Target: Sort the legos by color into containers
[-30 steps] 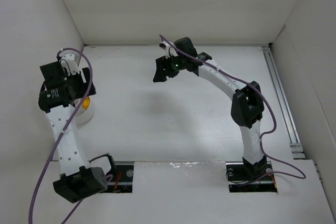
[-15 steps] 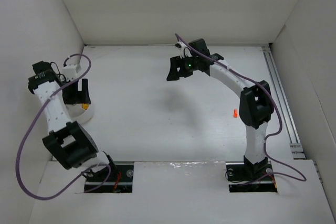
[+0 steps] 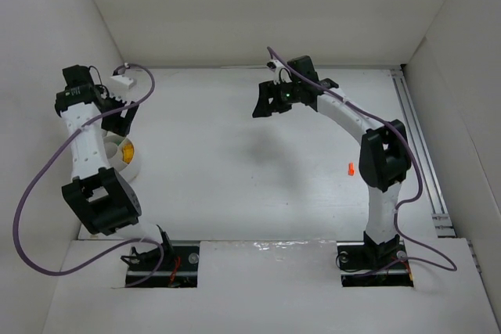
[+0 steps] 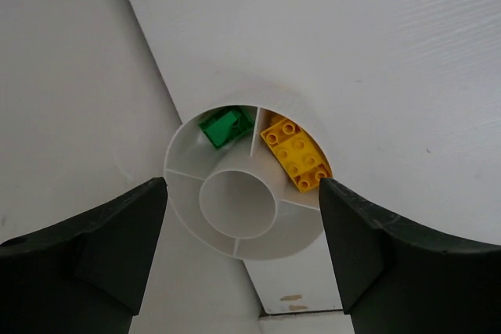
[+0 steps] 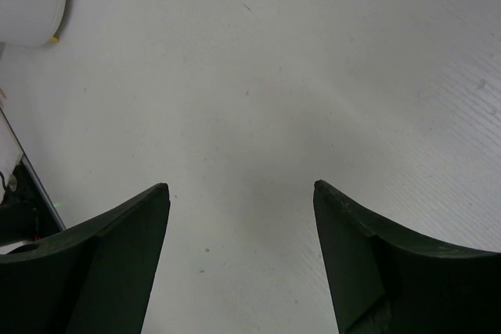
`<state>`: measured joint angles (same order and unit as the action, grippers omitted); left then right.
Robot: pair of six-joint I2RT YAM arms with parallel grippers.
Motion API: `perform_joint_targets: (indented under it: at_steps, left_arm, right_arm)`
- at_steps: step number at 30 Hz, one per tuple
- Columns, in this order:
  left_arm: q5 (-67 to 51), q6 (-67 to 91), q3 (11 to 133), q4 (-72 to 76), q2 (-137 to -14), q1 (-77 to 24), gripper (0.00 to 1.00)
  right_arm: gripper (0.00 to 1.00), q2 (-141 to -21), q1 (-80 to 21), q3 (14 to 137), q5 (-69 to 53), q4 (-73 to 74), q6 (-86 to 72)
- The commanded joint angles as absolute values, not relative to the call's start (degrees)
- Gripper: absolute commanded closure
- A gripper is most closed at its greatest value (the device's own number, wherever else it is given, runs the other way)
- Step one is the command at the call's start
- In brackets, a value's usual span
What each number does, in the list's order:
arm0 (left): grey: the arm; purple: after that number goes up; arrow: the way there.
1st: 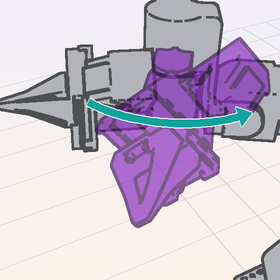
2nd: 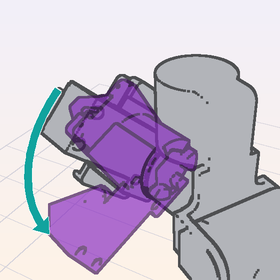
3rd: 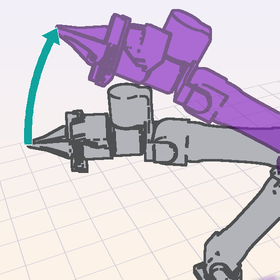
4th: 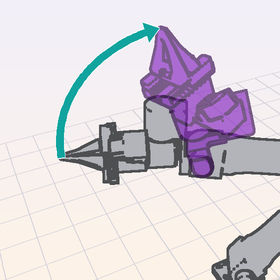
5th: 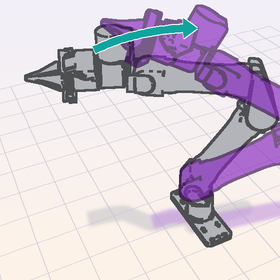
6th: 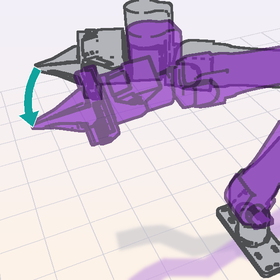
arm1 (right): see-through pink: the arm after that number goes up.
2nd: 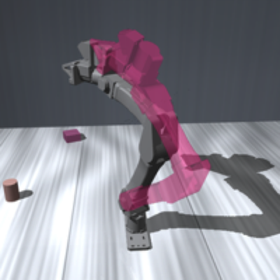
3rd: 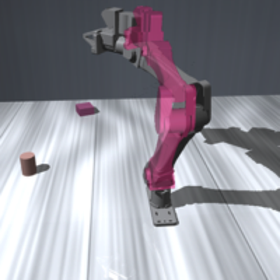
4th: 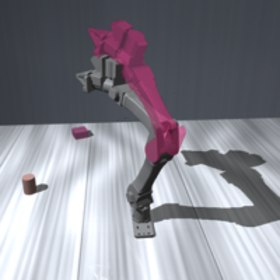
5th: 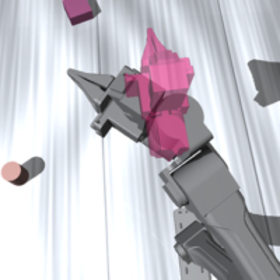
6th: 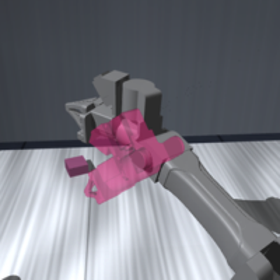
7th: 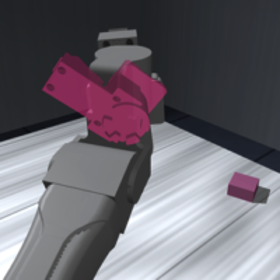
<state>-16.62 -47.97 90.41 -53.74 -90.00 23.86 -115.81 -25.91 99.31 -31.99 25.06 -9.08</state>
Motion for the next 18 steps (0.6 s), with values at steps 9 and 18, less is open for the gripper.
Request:
perform_joint_targets:
  at_steps: [9,18]
  left_arm:
    - [-4.9,-49.7,86.8,-43.0,-90.1,21.4,0.14]
    - [-1.2,-50.9,86.3,-41.9,-93.1,20.8,0.00]
  right_arm:
    - [0.21,-115.2,-25.9,101.2,-33.2,23.5,-9.9]
    - [0.21,-116.3,-25.4,101.8,-33.2,24.0,-9.9]
